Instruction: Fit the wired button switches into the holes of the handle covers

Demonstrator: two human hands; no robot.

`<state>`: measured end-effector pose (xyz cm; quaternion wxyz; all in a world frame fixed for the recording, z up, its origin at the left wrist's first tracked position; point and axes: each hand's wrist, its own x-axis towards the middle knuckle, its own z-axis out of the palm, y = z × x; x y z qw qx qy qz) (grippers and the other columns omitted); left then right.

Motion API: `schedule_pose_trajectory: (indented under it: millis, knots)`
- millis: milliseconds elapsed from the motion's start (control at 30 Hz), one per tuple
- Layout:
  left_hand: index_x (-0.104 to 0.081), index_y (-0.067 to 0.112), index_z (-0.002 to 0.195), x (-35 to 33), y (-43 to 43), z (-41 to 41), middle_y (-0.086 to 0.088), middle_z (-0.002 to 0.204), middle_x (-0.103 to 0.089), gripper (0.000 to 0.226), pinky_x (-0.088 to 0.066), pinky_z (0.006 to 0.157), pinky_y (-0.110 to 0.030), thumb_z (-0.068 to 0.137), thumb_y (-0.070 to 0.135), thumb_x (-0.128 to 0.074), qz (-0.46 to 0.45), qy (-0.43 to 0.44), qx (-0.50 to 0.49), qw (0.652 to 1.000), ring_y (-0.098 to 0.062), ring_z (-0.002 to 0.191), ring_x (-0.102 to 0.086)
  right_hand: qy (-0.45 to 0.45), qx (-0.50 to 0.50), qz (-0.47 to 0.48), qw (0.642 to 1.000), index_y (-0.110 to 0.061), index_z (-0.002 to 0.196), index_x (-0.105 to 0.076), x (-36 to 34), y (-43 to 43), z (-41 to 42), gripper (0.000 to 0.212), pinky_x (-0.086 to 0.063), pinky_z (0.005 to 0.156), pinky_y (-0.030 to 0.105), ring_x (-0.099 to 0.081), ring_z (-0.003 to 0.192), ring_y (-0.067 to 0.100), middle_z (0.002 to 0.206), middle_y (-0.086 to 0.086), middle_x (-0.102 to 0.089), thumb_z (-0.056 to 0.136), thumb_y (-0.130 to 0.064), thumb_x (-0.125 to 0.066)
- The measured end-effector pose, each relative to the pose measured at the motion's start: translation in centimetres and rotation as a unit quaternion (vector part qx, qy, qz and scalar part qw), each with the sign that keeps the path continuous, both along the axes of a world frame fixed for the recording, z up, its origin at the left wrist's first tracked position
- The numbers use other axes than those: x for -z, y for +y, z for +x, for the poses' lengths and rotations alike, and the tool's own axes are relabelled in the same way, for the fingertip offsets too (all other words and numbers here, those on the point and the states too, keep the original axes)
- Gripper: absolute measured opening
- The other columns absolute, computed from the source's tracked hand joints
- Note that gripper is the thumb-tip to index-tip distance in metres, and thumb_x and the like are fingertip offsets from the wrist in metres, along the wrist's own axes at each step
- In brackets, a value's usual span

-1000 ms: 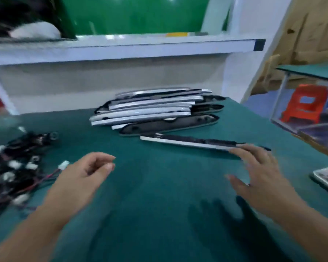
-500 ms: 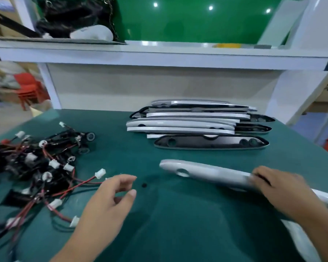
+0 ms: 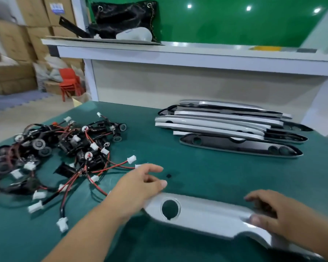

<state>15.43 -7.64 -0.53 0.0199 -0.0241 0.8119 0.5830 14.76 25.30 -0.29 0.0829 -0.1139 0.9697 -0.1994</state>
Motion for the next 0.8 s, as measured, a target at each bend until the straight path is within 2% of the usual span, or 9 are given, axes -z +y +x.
schedule_pose_trajectory:
  millis: [100,200,300,400,467,533,600,733,800]
  knots:
    - [-0.062,0.024,0.101,-0.5,-1.9,-2.0,-0.001,0.085,-0.074,0.014,-0.042,0.052,-0.026,0.089,0.019,-0.064,0.098,0.000,-0.122,0.988,-0.013,0.058,-0.056,-0.017,-0.078,0.070,0.994,-0.070,0.109,-0.025,0.2,0.3,-0.2,0.088,-0.033,0.093,0.015,-0.032,0.111,-0.015,0.113,-0.041,-0.029,0.028,-0.101,-0.041]
    - [-0.060,0.020,0.100,-0.8,-4.7,-3.4,-0.001,0.086,-0.074,0.008,-0.046,0.056,-0.029,0.093,0.020,-0.058,0.094,-0.010,-0.177,0.980,-0.019,0.066,-0.060,-0.016,-0.094,0.092,0.991,-0.075,0.109,-0.012,0.7,0.0,-0.3,0.091,-0.037,0.094,0.023,-0.033,0.108,-0.011,0.108,-0.039,-0.030,0.027,-0.100,-0.042]
    - [-0.062,0.026,0.091,-0.8,-7.7,-4.3,0.010,0.079,-0.071,0.012,-0.051,0.060,-0.028,0.095,0.030,-0.053,-0.124,0.032,-0.186,0.974,-0.014,0.068,-0.065,0.031,-0.080,0.066,0.994,-0.074,0.111,-0.019,1.1,-0.1,-0.5,0.077,-0.039,0.079,0.014,-0.041,0.097,-0.015,0.099,-0.036,-0.043,0.042,-0.088,-0.051]
    - [-0.066,0.023,0.100,-1.8,-11.0,-5.4,0.006,0.087,-0.066,0.017,-0.045,0.058,-0.028,0.095,0.027,-0.050,-0.405,0.097,-0.220,0.882,-0.016,0.069,-0.062,0.075,-0.049,0.076,0.993,-0.064,0.124,-0.028,0.9,0.7,-0.6,0.079,-0.038,0.078,0.013,-0.045,0.096,-0.010,0.105,-0.039,-0.042,0.051,-0.080,-0.053]
    - [-0.063,0.016,0.116,-1.9,-12.7,-6.5,-0.011,0.118,-0.059,0.029,-0.049,0.082,-0.039,0.096,0.028,-0.047,-0.519,0.014,-0.194,0.832,-0.030,0.098,-0.059,0.068,-0.022,0.070,0.995,-0.059,0.126,-0.032,0.7,1.4,-0.6,0.079,-0.037,0.079,0.013,-0.046,0.097,-0.009,0.108,-0.038,-0.043,0.054,-0.077,-0.058]
    - [-0.052,0.011,0.132,-1.7,-13.2,-7.5,-0.019,0.136,-0.046,0.041,-0.041,0.101,-0.043,0.100,0.033,-0.040,-0.568,-0.109,-0.161,0.800,-0.035,0.122,-0.047,0.059,-0.006,0.058,0.997,-0.056,0.125,-0.036,0.5,2.0,-0.6,0.073,-0.038,0.077,0.013,-0.048,0.096,-0.007,0.108,-0.038,-0.047,0.059,-0.072,-0.065]
    - [-0.044,0.006,0.138,-1.9,-13.4,-8.3,-0.019,0.142,-0.044,0.045,-0.037,0.106,-0.038,0.102,0.033,-0.034,-0.584,-0.165,-0.128,0.785,-0.033,0.129,-0.043,0.057,0.001,0.047,0.997,-0.054,0.124,-0.038,0.6,2.4,-0.7,0.070,-0.039,0.076,0.014,-0.050,0.096,-0.006,0.107,-0.037,-0.049,0.062,-0.069,-0.067]
    - [-0.056,0.004,0.125,-3.4,-14.4,-9.2,-0.016,0.126,-0.057,0.043,-0.043,0.091,-0.028,0.102,0.033,-0.034,-0.634,-0.188,-0.072,0.747,-0.027,0.108,-0.055,0.050,0.028,0.030,0.998,-0.052,0.124,-0.041,0.8,3.0,-0.7,0.070,-0.039,0.080,0.017,-0.050,0.094,-0.005,0.105,-0.037,-0.048,0.062,-0.067,-0.069]
    - [-0.061,0.005,0.116,-4.3,-16.1,-9.7,-0.015,0.118,-0.062,0.039,-0.046,0.088,-0.029,0.100,0.034,-0.040,-0.635,-0.159,-0.107,0.749,-0.028,0.101,-0.056,0.053,0.042,0.030,0.997,-0.051,0.124,-0.042,0.9,3.5,-0.7,0.071,-0.039,0.077,0.017,-0.051,0.091,-0.004,0.103,-0.034,-0.051,0.060,-0.069,-0.067]
